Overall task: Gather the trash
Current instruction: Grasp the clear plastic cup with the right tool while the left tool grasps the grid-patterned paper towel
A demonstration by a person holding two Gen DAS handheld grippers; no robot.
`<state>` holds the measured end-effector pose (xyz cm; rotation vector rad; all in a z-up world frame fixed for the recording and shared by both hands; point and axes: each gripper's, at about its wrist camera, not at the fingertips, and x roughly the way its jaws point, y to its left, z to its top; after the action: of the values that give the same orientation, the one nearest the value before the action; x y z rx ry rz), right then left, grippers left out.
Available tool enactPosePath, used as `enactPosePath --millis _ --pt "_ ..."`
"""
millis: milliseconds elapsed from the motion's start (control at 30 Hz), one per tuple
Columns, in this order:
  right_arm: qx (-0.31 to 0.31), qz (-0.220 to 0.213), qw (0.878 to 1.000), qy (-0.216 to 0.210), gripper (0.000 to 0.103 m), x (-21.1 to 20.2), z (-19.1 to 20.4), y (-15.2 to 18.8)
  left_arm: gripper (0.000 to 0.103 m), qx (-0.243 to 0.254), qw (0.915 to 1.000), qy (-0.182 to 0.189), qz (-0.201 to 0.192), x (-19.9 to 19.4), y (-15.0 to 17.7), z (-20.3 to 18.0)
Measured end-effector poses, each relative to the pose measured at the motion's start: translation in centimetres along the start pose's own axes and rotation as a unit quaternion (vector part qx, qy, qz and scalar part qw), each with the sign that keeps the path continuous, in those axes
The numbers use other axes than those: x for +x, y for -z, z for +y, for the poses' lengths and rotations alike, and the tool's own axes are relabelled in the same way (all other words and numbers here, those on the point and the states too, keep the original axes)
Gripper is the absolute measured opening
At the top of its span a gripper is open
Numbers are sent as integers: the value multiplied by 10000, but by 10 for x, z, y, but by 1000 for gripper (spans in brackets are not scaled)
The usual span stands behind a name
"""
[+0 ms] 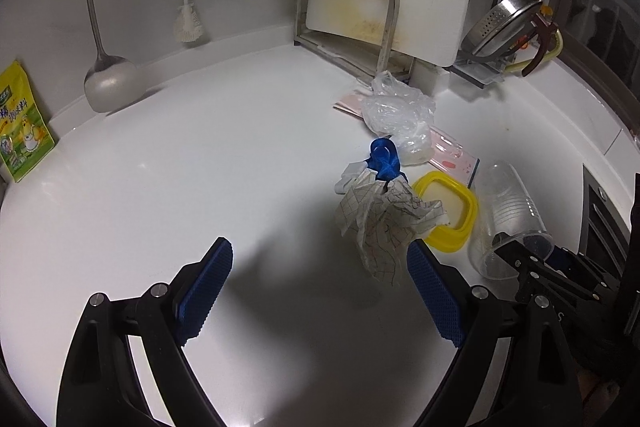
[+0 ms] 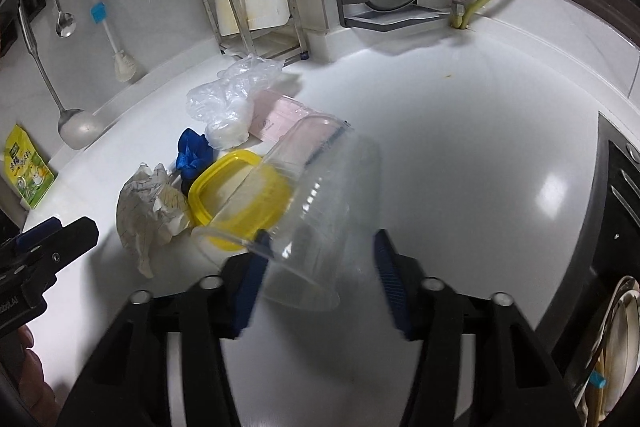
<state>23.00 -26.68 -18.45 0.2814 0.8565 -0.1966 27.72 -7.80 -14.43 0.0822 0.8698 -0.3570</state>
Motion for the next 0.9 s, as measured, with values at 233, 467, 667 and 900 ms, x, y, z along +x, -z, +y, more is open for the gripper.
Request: enactPosePath --millis 233,467,667,900 --pt "-61 -46 9999 -73 9 3 2 -2 87 36 10000 -51 -12 9 0 -2" --pt "107 -216 9996 -174 7 -16 -7 3 87 94 10000 -8 -1 18 -2 -11" --pt "326 -271 9990 -146 7 -34 -23 11 87 40 9999 157 44 26 -10 -23" --pt "445 -288 9985 -142 7 -48 -33 20 88 -41 9995 224 212 46 -12 -28"
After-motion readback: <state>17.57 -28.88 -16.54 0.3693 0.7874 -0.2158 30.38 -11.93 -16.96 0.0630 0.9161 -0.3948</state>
